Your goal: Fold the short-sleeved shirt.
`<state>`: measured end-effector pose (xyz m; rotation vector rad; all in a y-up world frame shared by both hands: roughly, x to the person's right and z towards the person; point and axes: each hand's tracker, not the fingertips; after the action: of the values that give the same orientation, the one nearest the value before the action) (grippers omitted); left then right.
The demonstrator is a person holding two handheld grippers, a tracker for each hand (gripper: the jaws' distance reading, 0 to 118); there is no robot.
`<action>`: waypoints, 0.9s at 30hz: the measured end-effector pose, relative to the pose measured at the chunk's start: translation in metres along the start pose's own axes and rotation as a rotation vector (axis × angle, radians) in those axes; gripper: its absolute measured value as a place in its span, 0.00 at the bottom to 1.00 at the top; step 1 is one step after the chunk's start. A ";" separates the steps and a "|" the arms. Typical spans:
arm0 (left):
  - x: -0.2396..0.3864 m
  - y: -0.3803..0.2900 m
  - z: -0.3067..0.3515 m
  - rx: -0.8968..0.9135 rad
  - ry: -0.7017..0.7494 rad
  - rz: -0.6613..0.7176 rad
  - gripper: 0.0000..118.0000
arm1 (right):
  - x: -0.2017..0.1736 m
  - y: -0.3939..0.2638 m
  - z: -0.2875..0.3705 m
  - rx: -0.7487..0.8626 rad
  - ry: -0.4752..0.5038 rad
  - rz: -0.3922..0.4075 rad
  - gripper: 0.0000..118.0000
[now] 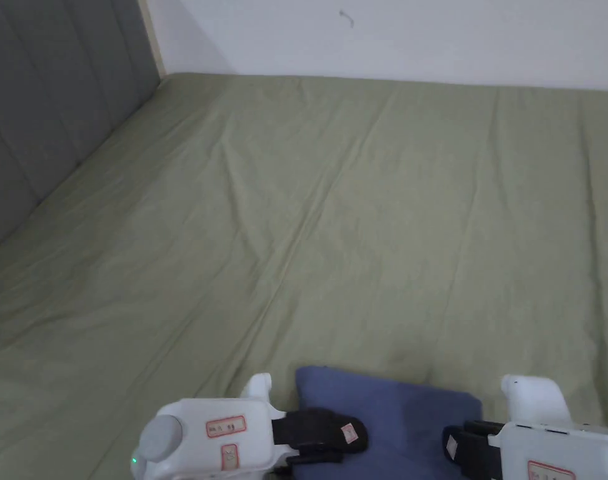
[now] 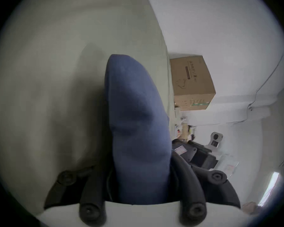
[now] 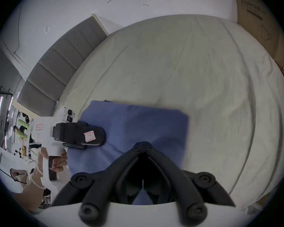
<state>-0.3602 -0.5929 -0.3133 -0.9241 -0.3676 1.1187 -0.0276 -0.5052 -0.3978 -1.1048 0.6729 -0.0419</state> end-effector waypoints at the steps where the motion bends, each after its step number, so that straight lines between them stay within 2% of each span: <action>1: 0.002 0.006 0.013 0.010 0.032 -0.036 0.23 | -0.001 0.001 0.003 0.015 -0.007 0.004 0.00; 5: 0.007 0.045 0.080 0.042 0.224 -0.176 0.23 | -0.001 0.004 0.010 0.077 -0.056 0.019 0.00; 10: -0.002 0.104 0.167 0.039 0.695 -0.340 0.23 | 0.008 0.007 0.008 0.082 -0.066 -0.040 0.00; 11: -0.024 0.125 0.180 0.036 0.752 -0.342 0.23 | 0.009 0.008 0.007 0.082 -0.069 -0.049 0.00; 14: -0.041 0.151 0.204 0.008 0.993 -0.387 0.23 | 0.010 0.007 0.000 0.073 -0.084 -0.058 0.00; 15: -0.028 0.144 0.201 -0.013 1.074 -0.434 0.23 | 0.009 0.007 -0.002 0.069 -0.090 -0.060 0.00; 18: -0.040 0.155 0.210 -0.019 1.143 -0.487 0.24 | 0.005 0.005 -0.005 0.051 -0.084 -0.064 0.00; 19: -0.038 0.155 0.209 -0.007 1.138 -0.470 0.29 | 0.005 0.004 -0.007 0.044 -0.080 -0.063 0.00; 20: -0.039 0.157 0.210 -0.001 1.141 -0.455 0.40 | 0.005 0.003 -0.009 0.036 -0.079 -0.061 0.00; 21: -0.037 0.155 0.209 0.028 1.164 -0.433 0.40 | 0.005 0.002 -0.010 0.030 -0.080 -0.058 0.00; 22: -0.036 0.152 0.208 0.070 1.194 -0.442 0.45 | 0.005 0.000 -0.010 0.030 -0.078 -0.053 0.00; 25: -0.029 0.142 0.212 0.078 1.214 -0.458 0.99 | 0.006 -0.001 -0.009 0.023 -0.064 -0.063 0.00; 27: -0.017 0.136 0.221 0.120 1.150 -0.418 0.99 | 0.007 -0.001 -0.006 0.023 -0.060 -0.065 0.00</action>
<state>-0.5983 -0.4916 -0.2868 -1.1607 0.4381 0.1169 -0.0254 -0.5133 -0.4017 -1.1014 0.5817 -0.0719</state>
